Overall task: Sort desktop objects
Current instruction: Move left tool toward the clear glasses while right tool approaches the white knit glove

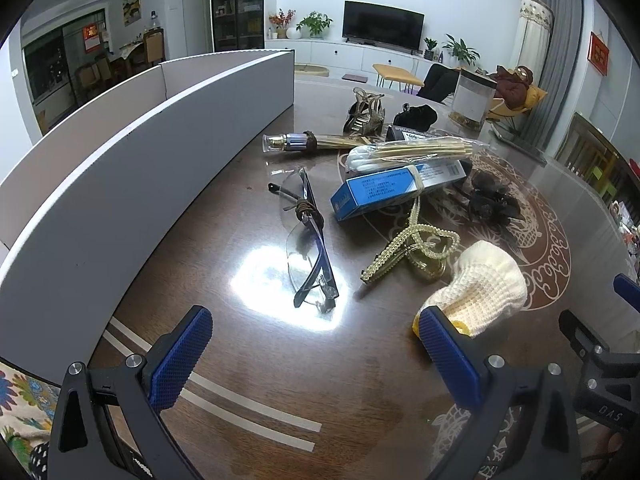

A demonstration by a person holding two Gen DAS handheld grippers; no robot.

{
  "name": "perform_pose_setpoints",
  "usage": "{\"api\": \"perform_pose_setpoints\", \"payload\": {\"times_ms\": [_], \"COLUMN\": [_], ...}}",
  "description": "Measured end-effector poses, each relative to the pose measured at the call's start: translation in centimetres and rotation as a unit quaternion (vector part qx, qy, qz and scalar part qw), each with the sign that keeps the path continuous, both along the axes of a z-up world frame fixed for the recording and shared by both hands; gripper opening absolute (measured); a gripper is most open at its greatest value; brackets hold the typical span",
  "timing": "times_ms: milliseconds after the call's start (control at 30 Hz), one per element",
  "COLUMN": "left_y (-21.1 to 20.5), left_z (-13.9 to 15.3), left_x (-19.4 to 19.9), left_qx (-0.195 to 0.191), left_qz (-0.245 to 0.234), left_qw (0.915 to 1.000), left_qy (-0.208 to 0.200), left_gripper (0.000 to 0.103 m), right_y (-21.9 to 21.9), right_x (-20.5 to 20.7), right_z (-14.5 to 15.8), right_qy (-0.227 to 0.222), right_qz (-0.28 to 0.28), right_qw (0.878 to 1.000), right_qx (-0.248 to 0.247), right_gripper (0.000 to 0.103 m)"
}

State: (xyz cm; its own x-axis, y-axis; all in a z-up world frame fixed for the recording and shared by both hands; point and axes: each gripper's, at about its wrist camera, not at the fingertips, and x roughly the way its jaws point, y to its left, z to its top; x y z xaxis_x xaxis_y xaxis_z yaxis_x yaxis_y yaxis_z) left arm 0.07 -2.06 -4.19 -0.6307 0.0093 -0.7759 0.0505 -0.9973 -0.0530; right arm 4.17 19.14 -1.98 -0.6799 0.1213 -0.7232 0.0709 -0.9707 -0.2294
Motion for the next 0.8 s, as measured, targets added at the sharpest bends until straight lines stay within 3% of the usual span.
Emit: {"api": "perform_pose_setpoints", "payload": {"times_ms": [567,800], "left_y": [0.3,0.1], "left_z": [0.2,0.6], "left_x": [0.0,0.3], "left_qx": [-0.003,-0.006], "left_qz": [-0.011,-0.005], "left_qw": [0.9999,1.0000], "left_qy": [-0.007,-0.001], "left_gripper": [0.103,0.103], "right_y": [-0.3,-0.5], "right_x": [-0.5,-0.1], "right_z": [-0.4,-1.4], "right_qy": [-0.006,-0.028], "right_qz": [0.000,0.017], "right_qw": [1.000,0.999], "right_qx": [0.013,-0.023], "right_gripper": [0.103,0.103]}}
